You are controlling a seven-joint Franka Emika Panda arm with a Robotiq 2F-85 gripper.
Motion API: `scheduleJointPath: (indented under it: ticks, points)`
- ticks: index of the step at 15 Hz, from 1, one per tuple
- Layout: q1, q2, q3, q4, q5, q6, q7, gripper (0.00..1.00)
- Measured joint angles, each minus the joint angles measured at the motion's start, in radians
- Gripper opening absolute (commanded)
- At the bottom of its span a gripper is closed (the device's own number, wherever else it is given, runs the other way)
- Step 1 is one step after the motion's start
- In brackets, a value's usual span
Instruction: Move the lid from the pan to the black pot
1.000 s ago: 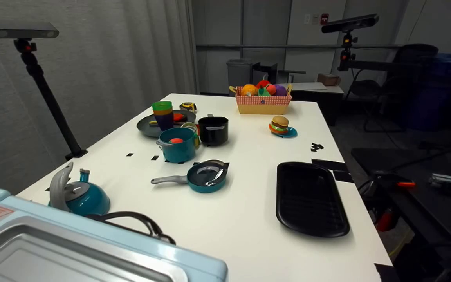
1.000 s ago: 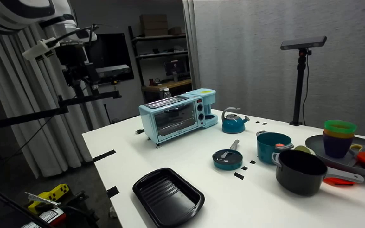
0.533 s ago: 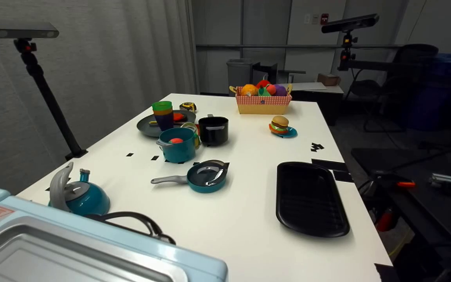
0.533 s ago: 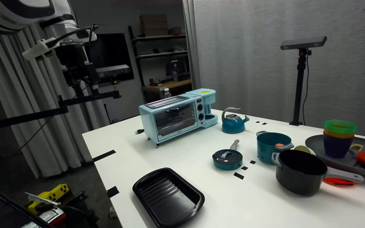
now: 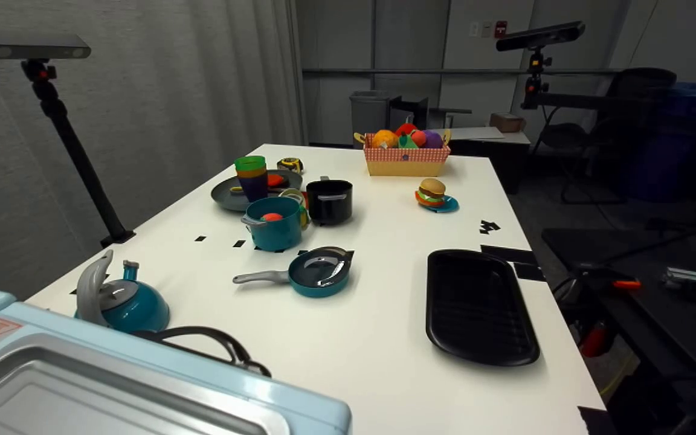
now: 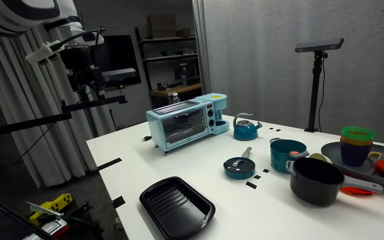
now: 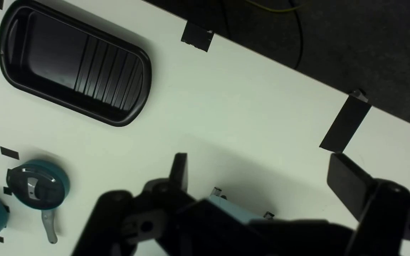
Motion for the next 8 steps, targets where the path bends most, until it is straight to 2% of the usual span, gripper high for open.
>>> scheduleJointPath:
  ticks: [4,8]
  points:
    - [-0.031,0.002,-0.031,-0.008,-0.032,0.0,0.001,1.0]
    - [-0.094,0.002,-0.066,-0.014,-0.099,0.0,0.006,1.0]
